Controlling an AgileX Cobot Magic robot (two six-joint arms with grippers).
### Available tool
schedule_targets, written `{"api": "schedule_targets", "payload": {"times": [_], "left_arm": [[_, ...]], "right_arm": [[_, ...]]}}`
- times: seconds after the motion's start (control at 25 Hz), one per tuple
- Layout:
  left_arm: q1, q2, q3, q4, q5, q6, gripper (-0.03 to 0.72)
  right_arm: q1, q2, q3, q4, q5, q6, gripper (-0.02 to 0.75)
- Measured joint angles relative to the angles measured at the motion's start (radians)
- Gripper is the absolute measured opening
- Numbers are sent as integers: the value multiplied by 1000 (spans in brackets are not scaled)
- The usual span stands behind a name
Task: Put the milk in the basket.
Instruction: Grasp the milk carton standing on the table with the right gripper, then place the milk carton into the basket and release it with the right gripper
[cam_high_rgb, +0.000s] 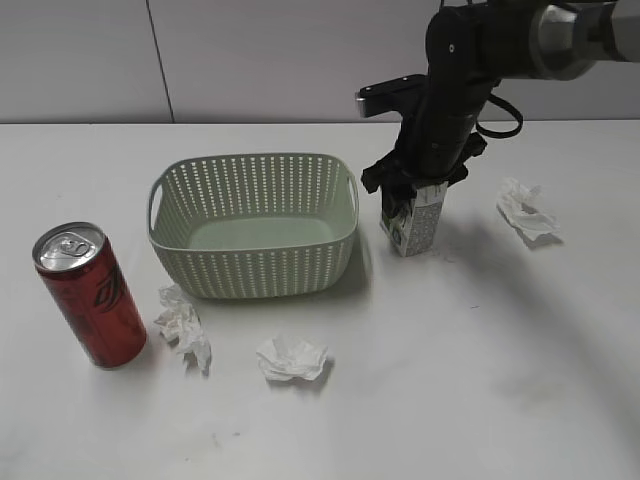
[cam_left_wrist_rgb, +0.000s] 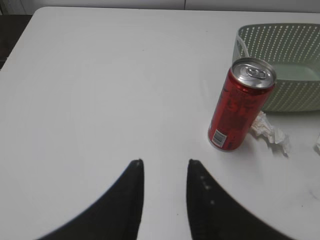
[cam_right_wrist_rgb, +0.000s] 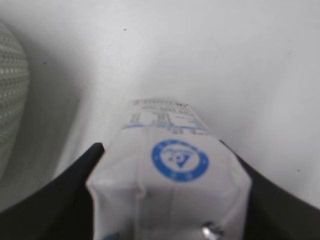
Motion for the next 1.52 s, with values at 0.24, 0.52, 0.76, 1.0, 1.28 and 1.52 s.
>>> {"api": "schedule_targets", "payload": {"times": [0.24, 0.52, 0.76, 1.0, 1.28, 1.52], "left_arm": [[0, 0, 0, 0, 0, 0, 235], [0, 0, 0, 0, 0, 0, 235], [0, 0, 0, 0, 0, 0, 235], [0, 0, 0, 0, 0, 0, 235], [0, 0, 0, 0, 0, 0, 235], [0, 0, 0, 0, 0, 0, 235]], "right_arm": [[0, 3, -28, -15, 39, 1, 365], [0, -13, -108, -30, 165, -22, 365], [1, -148, -143, 20, 232, -108, 364], [60, -274, -153, 62, 245, -141, 364], [187, -260, -159, 77, 196, -159, 363], [226, -149, -173, 78, 128, -174, 363]]}}
